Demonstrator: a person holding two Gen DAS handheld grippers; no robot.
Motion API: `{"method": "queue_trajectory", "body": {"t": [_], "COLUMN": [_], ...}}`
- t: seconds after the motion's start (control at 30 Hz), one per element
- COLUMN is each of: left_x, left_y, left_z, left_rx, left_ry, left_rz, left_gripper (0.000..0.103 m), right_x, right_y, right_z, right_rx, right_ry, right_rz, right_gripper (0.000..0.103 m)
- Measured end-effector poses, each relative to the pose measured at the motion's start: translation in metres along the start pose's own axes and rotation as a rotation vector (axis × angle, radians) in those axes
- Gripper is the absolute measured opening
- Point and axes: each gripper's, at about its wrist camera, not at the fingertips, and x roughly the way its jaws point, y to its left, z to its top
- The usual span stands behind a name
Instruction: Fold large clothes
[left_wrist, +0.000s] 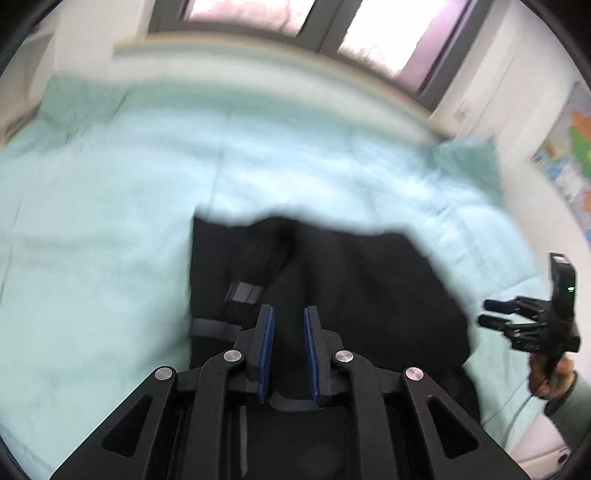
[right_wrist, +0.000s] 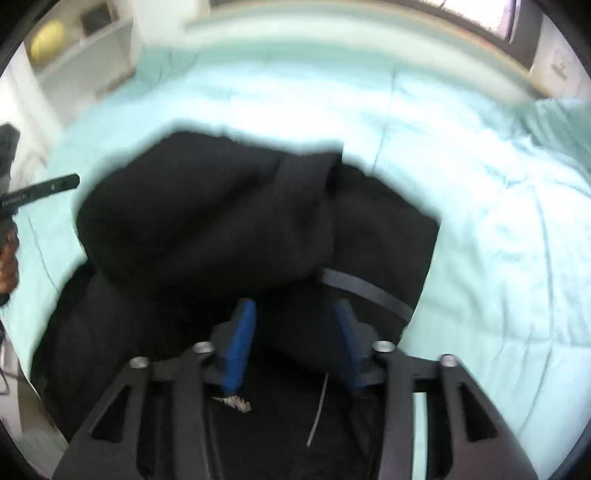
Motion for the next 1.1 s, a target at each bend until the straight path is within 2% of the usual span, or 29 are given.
{"method": "queue_trajectory", "body": {"t": [0.03, 0.1, 0.13, 0.2, 0.3, 0.33, 0.37, 0.43, 0.47, 0.5, 0.53, 0.67, 0.8, 0.87, 0.93, 0.97, 1.03, 1.1], "left_x": [-0.001, 0.005, 0.019, 0.051, 0.100, 0.115, 0.137, 0.175, 0.184, 0.183, 0.180, 0.148, 0.107, 0.116, 0.151, 0.165, 0.178, 0.166], "left_y": [-0.008, -0.024, -0.033, -0.041, -0.029, -0.020, -0.008, 0.016, 0.025, 0.032, 0.033, 0.014, -0.009, -0.012, 0.000, 0.007, 0.029, 0.031], "left_z": [0.012, 0.027, 0.035, 0.035, -0.002, -0.014, -0.033, -0.062, -0.068, -0.069, -0.066, -0.061, -0.070, -0.080, -0.097, -0.106, -0.116, -0.115], "left_rx": [0.008, 0.009, 0.013, 0.018, -0.045, -0.063, -0.088, -0.177, -0.234, -0.290, -0.300, -0.209, -0.144, -0.138, -0.153, -0.189, -0.348, -0.381], "left_ry": [-0.021, -0.036, -0.007, 0.062, 0.216, 0.254, 0.325, 0.446, 0.456, 0.434, 0.420, 0.354, 0.294, 0.324, 0.444, 0.488, 0.507, 0.476], "left_rz": [-0.032, -0.090, -0.134, -0.161, -0.145, -0.136, -0.114, -0.097, -0.118, -0.143, -0.151, -0.157, -0.261, -0.210, -0.091, -0.071, -0.116, -0.133], "left_gripper": [0.020, 0.030, 0.033, 0.035, 0.034, 0.034, 0.034, 0.026, 0.025, 0.024, 0.023, 0.023, 0.024, 0.026, 0.028, 0.028, 0.027, 0.027], "right_x": [-0.015, -0.025, -0.023, -0.003, 0.060, 0.080, 0.110, 0.155, 0.172, 0.178, 0.178, 0.148, 0.103, 0.100, 0.114, 0.131, 0.159, 0.166], "right_y": [-0.016, -0.004, 0.004, 0.012, 0.028, 0.013, 0.016, 0.021, 0.020, 0.019, 0.019, 0.012, 0.014, 0.022, 0.022, 0.018, 0.015, 0.017], "right_z": [-0.003, 0.023, 0.036, 0.051, 0.044, 0.038, 0.022, 0.003, -0.008, -0.012, -0.010, -0.006, -0.019, -0.028, -0.037, -0.041, -0.050, -0.044], "right_rx": [-0.002, 0.006, 0.029, 0.084, 0.111, 0.105, 0.102, 0.112, 0.120, 0.124, 0.130, 0.164, 0.133, 0.130, 0.135, 0.136, 0.133, 0.120], "right_ry": [-0.026, -0.087, -0.102, -0.071, 0.060, 0.096, 0.166, 0.295, 0.331, 0.322, 0.315, 0.274, 0.166, 0.156, 0.205, 0.245, 0.307, 0.325], "right_rz": [0.010, 0.026, 0.052, 0.139, 0.175, 0.168, 0.151, 0.113, 0.106, 0.099, 0.092, 0.141, 0.197, 0.214, 0.200, 0.177, 0.156, 0.134], "right_gripper": [0.050, 0.050, 0.050, 0.050, 0.050, 0.050, 0.049, 0.049, 0.049, 0.049, 0.049, 0.050, 0.051, 0.051, 0.051, 0.051, 0.049, 0.048]}}
